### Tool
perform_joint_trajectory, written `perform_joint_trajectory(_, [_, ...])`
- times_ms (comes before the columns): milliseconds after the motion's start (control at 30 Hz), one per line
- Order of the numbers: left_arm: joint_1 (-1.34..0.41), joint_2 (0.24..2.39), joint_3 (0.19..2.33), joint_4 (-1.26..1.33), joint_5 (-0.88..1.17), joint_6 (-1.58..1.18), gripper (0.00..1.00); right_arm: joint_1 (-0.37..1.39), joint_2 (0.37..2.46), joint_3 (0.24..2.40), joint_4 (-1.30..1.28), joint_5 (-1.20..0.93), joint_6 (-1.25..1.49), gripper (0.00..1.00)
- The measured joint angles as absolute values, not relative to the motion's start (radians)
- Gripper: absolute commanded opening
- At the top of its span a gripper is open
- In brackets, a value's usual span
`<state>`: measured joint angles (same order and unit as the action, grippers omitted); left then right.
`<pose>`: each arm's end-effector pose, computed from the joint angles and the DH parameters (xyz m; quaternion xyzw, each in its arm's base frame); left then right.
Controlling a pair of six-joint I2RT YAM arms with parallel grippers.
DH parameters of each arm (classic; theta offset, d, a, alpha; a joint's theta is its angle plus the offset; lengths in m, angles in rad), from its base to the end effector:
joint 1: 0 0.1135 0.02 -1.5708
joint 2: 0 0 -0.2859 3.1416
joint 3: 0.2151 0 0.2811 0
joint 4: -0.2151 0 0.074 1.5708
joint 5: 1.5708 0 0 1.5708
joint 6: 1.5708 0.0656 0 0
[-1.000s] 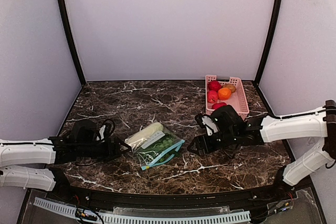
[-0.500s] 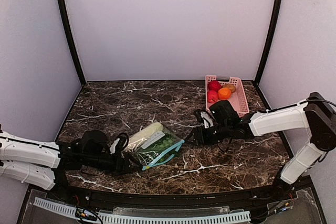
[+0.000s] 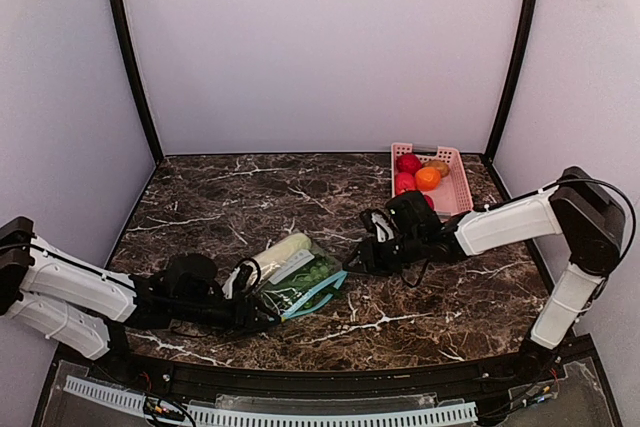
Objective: Place the food in the zip-top bag and seal the zipper
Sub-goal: Adjust the zipper food storage bag at the center of the board.
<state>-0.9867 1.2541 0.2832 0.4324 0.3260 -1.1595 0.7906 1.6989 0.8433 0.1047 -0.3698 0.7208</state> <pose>0.1217 -0.2221 0.1226 0.0057 0.8619 -0.4953 0.1085 0.2510 0.2873 0.1369 -0.1047 0.8984 0.3914 0.1695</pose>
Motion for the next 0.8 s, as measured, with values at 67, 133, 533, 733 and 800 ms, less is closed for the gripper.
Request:
perform_joint_trajectory(67, [-0.987, 1.269, 0.283, 0.458, 0.326, -1.171, 0.38, 0.791, 1.709, 0.847, 0.112, -0.378, 0.725, 0.33])
perform_joint_trajectory(133, [-0.987, 1.279, 0.283, 0.48, 0.326, -1.174, 0.35, 0.791, 1.719, 0.849, 0.116, -0.387, 0.731, 0.31])
perform_joint_trajectory(533, [-0.987, 1.31, 0.283, 0.55, 0.324, -1.202, 0.2, 0.791, 1.77, 0.866, 0.131, -0.407, 0.741, 0.26])
perform_joint_trajectory(733, [-0.987, 1.316, 0.279, 0.558, 0.32, -1.217, 0.04, 0.791, 1.773, 0.868, 0.122, -0.372, 0.744, 0.33])
perform_joint_trajectory(800, [-0.987, 1.316, 0.279, 0.561, 0.319, -1.217, 0.01, 0.79, 1.773, 0.868, 0.115, -0.358, 0.747, 0.34])
